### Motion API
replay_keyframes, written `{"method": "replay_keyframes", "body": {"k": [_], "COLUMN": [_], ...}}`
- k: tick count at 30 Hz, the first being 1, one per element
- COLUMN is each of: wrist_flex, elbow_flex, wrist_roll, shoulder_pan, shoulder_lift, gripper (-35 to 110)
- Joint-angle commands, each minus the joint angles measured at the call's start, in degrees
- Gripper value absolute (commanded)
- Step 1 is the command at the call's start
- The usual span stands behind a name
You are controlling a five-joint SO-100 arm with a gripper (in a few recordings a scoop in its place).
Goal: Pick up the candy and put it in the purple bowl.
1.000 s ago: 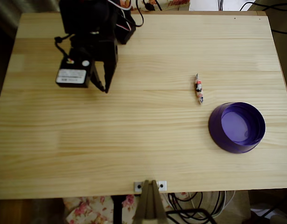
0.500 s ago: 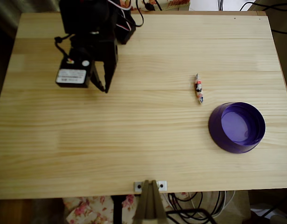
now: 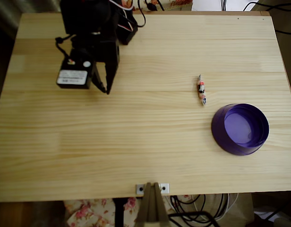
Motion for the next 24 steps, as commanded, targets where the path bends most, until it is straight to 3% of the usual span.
{"method": "replay_keyframes", "body": {"k": [1,17,24], "wrist_flex": [-1.23,-1.05,1.67], "elbow_flex": [-3.96,-3.96,-8.53], "wrist_roll": [0.70,-0.26,4.66], "shoulder_pan": [0.53,-0.26,1.23], "shoulder_lift": [0.00,0.00,0.00], "gripper": [0,0,0]}}
